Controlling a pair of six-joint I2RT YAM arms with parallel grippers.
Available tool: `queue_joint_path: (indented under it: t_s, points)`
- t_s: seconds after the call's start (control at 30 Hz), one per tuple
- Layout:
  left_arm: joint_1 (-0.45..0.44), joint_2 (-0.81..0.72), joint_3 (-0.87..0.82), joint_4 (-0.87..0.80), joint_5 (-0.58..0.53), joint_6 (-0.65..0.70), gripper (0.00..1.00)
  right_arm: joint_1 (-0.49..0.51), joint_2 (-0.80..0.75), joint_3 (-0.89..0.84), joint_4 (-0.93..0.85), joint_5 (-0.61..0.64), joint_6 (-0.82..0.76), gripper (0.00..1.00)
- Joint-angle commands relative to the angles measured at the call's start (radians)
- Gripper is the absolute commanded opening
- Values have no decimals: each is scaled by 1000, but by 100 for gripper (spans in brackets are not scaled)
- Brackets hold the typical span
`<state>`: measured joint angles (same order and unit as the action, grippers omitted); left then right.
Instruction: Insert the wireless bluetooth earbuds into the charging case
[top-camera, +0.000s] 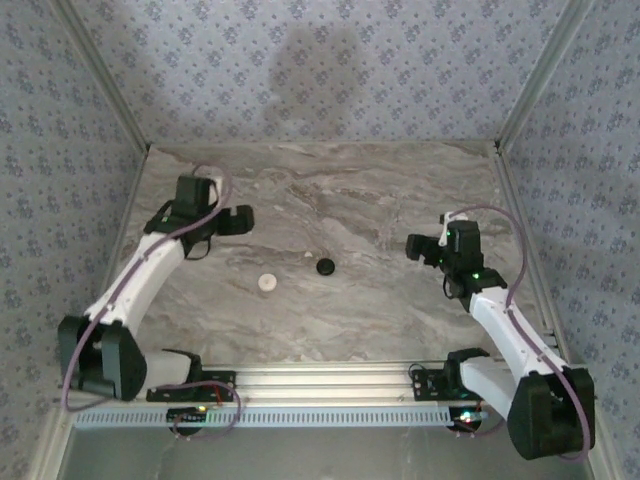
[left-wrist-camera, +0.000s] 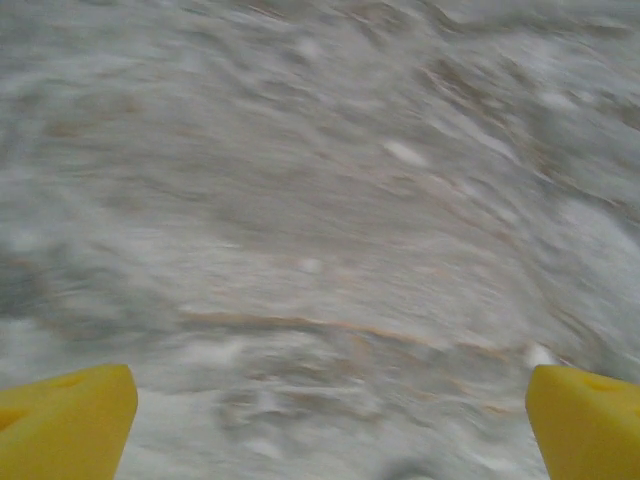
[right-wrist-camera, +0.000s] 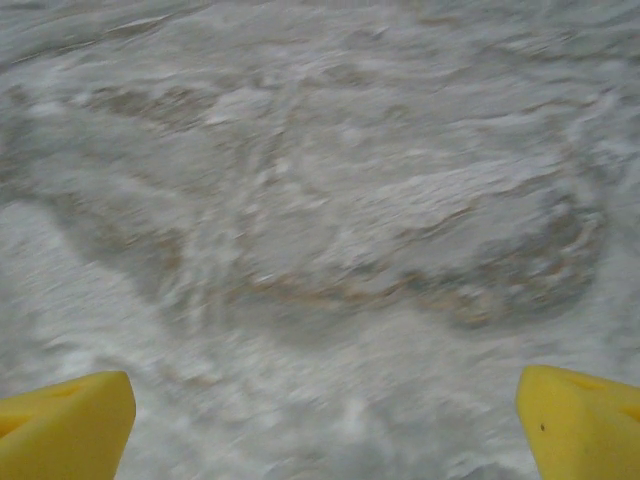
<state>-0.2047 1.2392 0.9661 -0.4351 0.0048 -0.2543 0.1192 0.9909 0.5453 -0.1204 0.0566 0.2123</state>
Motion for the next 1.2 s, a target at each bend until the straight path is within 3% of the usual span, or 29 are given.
queue_joint_path:
  t_s: [0.0, 0.13, 0.3, 0.53, 0.63, 0.73, 0.77, 0.8, 0.87, 0.93, 0.97, 1.17]
  points:
    - [63, -109, -181, 255, -160, 15, 100, -73, 33, -41, 213, 43, -114, 100]
    - [141, -226, -412, 515, -236, 69, 100, -158, 143, -77, 376, -51, -113, 100]
    - [239, -255, -637, 819, -246, 108, 100, -160, 258, -123, 576, -58, -144, 100]
    - [295, -37, -684, 1122, -110, 135, 100, -150, 369, -114, 697, -57, -189, 100]
    - [287, 119, -672, 1306, -41, 147, 100, -137, 404, -91, 697, -21, -230, 100]
    - [256, 308, -656, 1477, -48, 182, 100, -146, 479, -130, 851, 16, -218, 100]
    - [247, 319, -639, 1462, -56, 192, 100, -162, 519, -141, 908, -13, -208, 100]
    - [245, 268, -605, 1304, -65, 189, 100, -163, 530, -155, 938, -32, -222, 100]
    - [238, 309, -610, 1389, -111, 183, 99, -154, 535, -156, 944, -25, -229, 100]
    - [235, 285, -573, 1269, -131, 175, 100, -157, 536, -155, 943, -48, -233, 100]
    - [233, 301, -586, 1326, -135, 178, 100, -157, 536, -154, 938, -50, -233, 100]
    - [231, 291, -581, 1301, -134, 181, 100, -158, 536, -154, 938, -53, -232, 100]
